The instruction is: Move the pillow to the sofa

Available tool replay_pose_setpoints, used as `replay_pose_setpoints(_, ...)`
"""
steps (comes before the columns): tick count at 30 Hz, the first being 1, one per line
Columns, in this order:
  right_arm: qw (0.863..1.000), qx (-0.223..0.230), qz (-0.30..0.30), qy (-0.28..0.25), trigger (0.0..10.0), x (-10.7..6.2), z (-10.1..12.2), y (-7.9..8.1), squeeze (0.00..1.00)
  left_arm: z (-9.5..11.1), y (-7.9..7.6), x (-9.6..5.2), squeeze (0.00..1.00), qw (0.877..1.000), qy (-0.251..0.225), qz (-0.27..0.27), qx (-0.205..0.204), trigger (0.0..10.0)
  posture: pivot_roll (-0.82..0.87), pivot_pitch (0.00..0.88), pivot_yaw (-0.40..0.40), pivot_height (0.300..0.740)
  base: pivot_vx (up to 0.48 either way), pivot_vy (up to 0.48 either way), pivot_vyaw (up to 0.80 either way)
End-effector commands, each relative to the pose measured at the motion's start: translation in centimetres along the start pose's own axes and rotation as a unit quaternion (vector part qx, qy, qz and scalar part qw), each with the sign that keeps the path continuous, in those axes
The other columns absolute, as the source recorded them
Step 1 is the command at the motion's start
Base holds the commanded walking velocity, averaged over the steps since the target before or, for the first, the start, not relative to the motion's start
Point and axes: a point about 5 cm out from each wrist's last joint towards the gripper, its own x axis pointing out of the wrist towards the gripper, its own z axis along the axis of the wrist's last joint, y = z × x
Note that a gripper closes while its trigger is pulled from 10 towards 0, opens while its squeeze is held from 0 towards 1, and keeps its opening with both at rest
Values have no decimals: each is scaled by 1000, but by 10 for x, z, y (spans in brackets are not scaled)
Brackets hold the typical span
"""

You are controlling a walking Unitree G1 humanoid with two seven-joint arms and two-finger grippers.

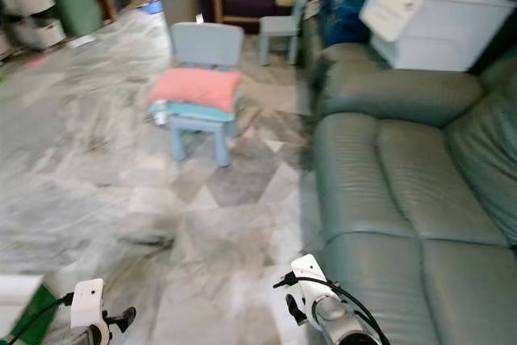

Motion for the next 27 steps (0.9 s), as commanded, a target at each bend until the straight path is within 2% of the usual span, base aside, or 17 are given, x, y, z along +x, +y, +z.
replay_pose_setpoints(1, 1000, -1, 16, -15, 10000, 2, 11, 11, 0, -2, 18, -4, 0, 1000, 6, 24, 3, 10000, 26, 0, -3, 740, 0, 424, 0)
replay_pose_setpoints(13, 1000, -2, 17, -16, 10000, 2, 11, 11, 0, -2, 18, -3, 0, 1000, 6, 25, 1, 10000, 26, 0, -4, 740, 0, 456, 0)
replay_pose_setpoints(20, 1000, -2, 16, -16, 10000, 2, 11, 12, 0, -1, 19, -4, 0, 999, 9, 27, 27, 10000, 25, 0, 0, 740, 0, 480, 0)
replay_pose_setpoints(27, 1000, -2, 16, -16, 10000, 2, 11, 12, 0, 0, 19, -4, 0, 999, 6, 31, 35, 10000, 25, 0, 0, 740, 0, 480, 0)
